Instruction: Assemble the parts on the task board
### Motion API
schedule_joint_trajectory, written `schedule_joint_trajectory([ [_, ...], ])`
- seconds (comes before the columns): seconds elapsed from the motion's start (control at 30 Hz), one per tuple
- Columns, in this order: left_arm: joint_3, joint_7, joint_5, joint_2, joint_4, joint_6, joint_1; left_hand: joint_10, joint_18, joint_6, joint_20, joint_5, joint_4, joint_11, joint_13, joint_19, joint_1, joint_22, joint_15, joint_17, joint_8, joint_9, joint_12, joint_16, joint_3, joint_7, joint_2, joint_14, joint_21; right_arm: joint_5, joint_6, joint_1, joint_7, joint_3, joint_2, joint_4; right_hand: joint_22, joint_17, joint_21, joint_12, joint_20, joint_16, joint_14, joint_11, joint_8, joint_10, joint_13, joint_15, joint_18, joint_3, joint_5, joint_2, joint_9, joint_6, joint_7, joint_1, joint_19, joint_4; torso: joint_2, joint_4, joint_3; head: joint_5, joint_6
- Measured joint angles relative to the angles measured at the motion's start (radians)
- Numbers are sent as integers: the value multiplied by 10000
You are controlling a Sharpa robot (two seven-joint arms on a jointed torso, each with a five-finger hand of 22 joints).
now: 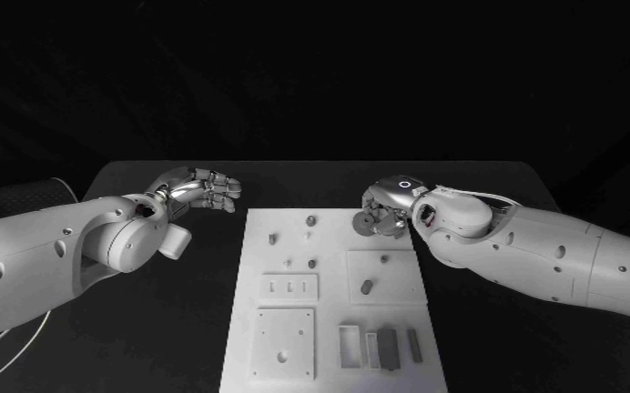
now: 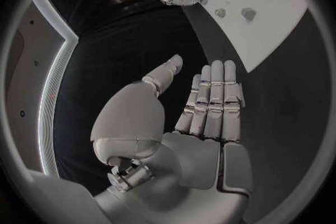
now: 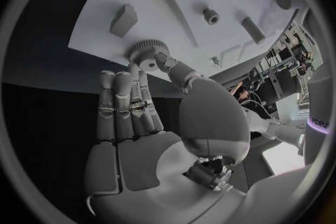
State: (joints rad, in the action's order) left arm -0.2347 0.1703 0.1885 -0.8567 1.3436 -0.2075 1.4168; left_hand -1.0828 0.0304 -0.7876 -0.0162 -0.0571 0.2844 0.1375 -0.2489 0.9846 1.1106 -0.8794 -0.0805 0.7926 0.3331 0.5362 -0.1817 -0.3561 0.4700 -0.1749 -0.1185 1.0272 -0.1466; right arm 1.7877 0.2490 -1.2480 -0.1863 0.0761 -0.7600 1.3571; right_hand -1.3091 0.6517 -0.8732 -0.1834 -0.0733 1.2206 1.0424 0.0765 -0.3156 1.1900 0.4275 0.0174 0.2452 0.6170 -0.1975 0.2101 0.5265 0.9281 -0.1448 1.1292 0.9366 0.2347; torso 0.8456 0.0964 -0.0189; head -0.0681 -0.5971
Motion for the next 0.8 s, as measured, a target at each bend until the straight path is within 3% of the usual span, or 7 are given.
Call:
schedule_joint_trajectory([
  [0.2,0,-6,1,-1,6,4,0,0,0,-37,0,0,0,0,0,0,0,0,0,8,0,9,0,25,0,-37,0,0,0,110,66,9,0,0,59,-13,0,-98,-107,-565,75,287,65,-110,82,-18,2044,110,16,0,0,11,3,68,1,-10,76,54,-4,0,0,6,-27],
  [0.47,0,-11,3,-7,14,6,0,0,0,-37,0,0,0,0,1,0,0,0,0,9,0,9,0,38,0,-37,0,0,0,228,38,13,-43,9,150,-49,-13,277,-528,-2582,162,1349,25,-402,461,-373,5084,374,122,-72,0,473,-193,-325,-31,-229,233,-493,-8,2,-3,13,-57],
  [0.63,0,-13,3,-9,16,6,0,0,-1,-37,0,0,0,0,1,0,0,0,0,18,0,8,0,38,0,-37,0,0,0,269,13,14,-74,15,208,-87,0,629,-830,-3911,213,2018,-47,-376,699,-723,6332,430,172,-117,0,704,-415,-726,-3,-301,285,-840,-8,4,-10,13,-72],
  [0.8,0,-15,4,1,5,9,0,0,-1,-37,0,0,0,0,2,0,0,-1,0,17,0,7,0,38,0,-37,0,0,0,297,-43,15,-96,21,271,-175,11,875,-969,-4524,238,2426,-55,-408,758,-752,6746,431,185,-165,0,703,-520,-876,-6,-301,309,-948,-7,6,-10,12,-80],
])
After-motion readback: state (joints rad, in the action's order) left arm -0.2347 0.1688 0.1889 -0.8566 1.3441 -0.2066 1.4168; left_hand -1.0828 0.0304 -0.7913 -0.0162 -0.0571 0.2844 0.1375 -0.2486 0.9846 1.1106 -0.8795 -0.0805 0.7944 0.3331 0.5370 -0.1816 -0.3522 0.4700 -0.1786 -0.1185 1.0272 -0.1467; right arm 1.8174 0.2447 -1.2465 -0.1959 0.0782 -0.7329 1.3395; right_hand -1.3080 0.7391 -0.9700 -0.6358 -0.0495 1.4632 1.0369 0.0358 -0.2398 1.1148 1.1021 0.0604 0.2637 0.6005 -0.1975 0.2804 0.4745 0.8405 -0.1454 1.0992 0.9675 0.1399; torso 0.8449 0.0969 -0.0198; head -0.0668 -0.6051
